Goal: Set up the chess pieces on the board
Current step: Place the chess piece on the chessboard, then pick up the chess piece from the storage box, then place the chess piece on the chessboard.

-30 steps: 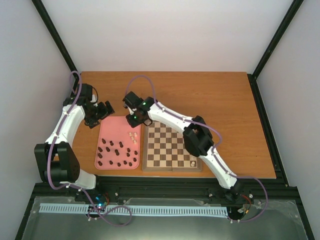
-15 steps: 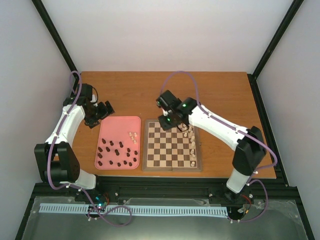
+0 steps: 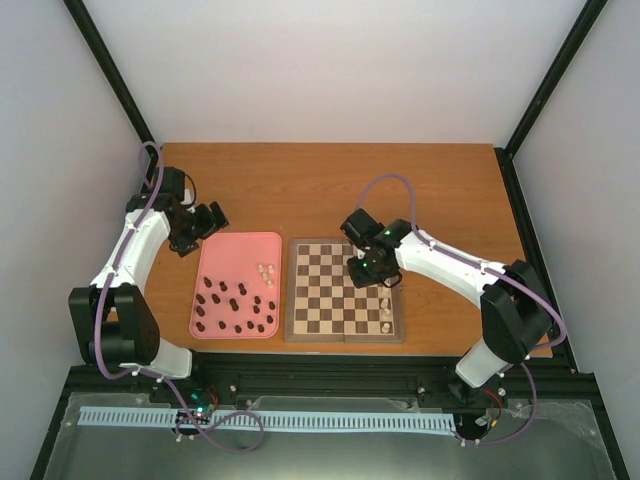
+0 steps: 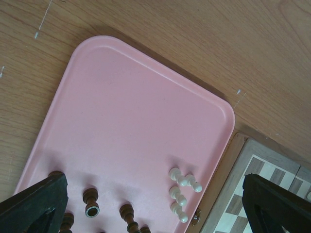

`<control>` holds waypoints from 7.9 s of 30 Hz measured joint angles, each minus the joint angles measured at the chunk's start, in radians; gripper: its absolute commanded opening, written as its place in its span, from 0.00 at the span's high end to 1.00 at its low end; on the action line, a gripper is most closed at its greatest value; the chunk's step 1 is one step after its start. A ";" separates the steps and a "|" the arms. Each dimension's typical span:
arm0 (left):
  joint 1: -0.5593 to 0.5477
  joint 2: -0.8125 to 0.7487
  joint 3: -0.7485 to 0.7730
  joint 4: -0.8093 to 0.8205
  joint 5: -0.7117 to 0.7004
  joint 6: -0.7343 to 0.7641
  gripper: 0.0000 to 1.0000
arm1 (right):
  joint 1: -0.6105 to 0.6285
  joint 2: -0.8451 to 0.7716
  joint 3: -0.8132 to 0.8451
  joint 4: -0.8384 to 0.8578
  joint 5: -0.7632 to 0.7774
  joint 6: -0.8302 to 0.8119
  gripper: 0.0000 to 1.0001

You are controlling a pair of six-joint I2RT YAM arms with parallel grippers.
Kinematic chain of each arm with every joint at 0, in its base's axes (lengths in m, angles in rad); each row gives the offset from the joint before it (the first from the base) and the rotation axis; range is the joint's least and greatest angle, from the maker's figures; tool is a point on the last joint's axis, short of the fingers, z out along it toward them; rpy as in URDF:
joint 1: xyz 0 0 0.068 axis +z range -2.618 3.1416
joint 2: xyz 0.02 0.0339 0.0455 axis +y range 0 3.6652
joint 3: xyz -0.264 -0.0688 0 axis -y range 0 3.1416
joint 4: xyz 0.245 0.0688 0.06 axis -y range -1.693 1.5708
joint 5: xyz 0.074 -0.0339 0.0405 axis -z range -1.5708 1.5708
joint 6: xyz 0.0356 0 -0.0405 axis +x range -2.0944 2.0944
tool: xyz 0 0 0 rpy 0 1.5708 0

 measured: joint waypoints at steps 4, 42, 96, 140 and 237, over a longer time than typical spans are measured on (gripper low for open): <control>0.000 0.000 0.000 0.000 -0.001 0.000 0.00 | -0.020 0.000 -0.027 0.026 -0.006 0.004 0.97; 0.000 0.000 -0.001 0.000 -0.005 0.003 0.00 | -0.088 0.068 -0.056 0.066 0.011 0.010 0.94; 0.000 -0.005 -0.015 -0.001 -0.005 0.007 0.00 | -0.088 0.079 -0.051 0.084 0.025 0.026 0.75; 0.000 -0.046 -0.026 -0.016 0.005 0.008 0.00 | 0.222 0.683 0.776 0.081 -0.151 -0.082 0.55; 0.000 -0.036 -0.069 0.001 -0.023 0.013 0.00 | 0.047 -0.094 -0.231 0.189 0.083 0.108 0.95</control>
